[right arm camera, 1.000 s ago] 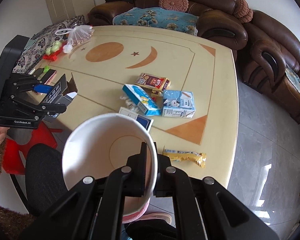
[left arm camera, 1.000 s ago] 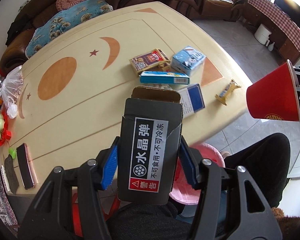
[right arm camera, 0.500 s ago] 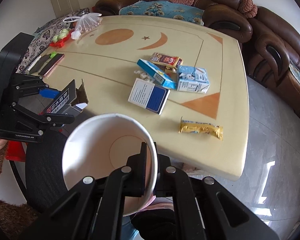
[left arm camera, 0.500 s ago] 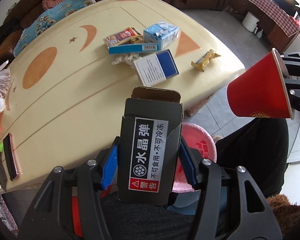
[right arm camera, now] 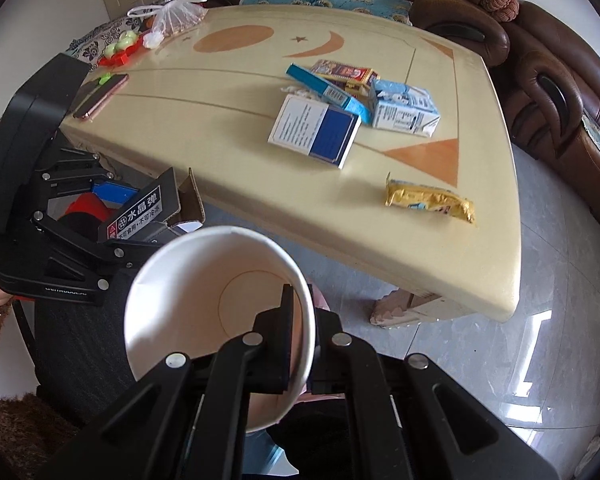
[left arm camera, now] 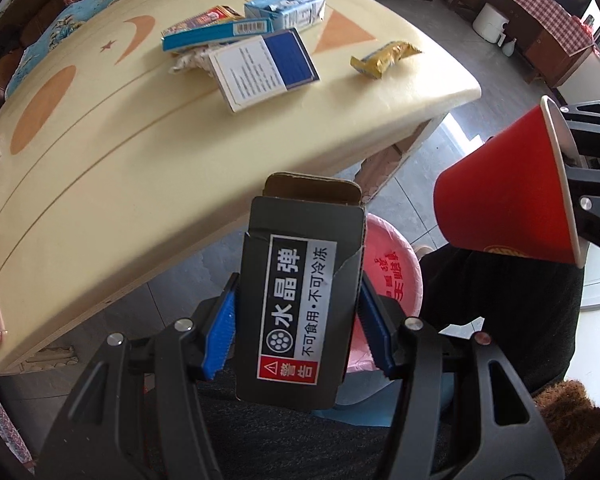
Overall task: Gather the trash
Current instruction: 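Carry the black box and red cup with both tools over the pink bin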
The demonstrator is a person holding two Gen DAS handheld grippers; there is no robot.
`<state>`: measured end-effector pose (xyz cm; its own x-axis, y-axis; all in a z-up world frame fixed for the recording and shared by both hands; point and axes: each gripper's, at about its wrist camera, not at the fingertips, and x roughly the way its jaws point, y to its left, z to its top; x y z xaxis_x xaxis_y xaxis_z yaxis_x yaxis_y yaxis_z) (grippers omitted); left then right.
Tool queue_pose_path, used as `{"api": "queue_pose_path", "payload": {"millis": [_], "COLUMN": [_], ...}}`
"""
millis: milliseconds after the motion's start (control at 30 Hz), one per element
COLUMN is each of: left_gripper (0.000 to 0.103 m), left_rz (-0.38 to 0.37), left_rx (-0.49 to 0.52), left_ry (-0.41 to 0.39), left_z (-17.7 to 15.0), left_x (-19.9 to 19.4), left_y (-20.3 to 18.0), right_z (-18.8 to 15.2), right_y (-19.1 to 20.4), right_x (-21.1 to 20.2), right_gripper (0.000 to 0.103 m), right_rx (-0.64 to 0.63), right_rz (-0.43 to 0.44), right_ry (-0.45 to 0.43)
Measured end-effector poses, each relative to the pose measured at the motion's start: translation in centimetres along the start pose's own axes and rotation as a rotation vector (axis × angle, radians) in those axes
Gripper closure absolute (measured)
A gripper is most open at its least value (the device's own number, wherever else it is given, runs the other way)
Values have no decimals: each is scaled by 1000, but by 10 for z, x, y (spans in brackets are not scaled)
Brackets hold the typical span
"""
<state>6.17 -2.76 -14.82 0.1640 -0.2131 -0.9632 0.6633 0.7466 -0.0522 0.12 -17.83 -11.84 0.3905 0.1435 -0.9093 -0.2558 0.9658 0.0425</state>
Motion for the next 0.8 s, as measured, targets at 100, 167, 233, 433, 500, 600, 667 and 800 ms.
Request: {"api": "queue_pose_path", "payload": {"millis": [100, 167, 233, 433, 500, 600, 667, 800], "left_gripper": [47, 47, 47, 47, 47, 47, 47, 47], "left_rz": [-20, -25, -28, -59, -65, -70, -67, -96], "left_rx": [-5, -8, -10, -20, -24, -16, -7, -12], "left_ry": [18, 34, 49, 100, 122, 152, 172, 212], "left_z": [-4, -8, -11, -21, -23, -26, -28, -33], "left_x": [13, 23, 32, 63, 76, 91, 101, 121], "left_y": [-3, -4, -5, -5, -5, -9, -11, -14], "right_z": [-8, -12, -17, -27, -30, -34, -37, -47], "right_y": [5, 8, 11, 15, 15, 14, 12, 8], "right_x": [10, 18, 25, 50, 58, 70, 78, 95], "right_gripper": [98, 98, 98, 98, 98, 98, 98, 98], "right_rx": [-4, -8, -7, -13, -15, -6, 2, 32], "right_rz": [0, 1, 4, -3, -11, -9, -12, -3], "right_ry": [10, 17, 27, 58, 67, 85, 95, 122]}}
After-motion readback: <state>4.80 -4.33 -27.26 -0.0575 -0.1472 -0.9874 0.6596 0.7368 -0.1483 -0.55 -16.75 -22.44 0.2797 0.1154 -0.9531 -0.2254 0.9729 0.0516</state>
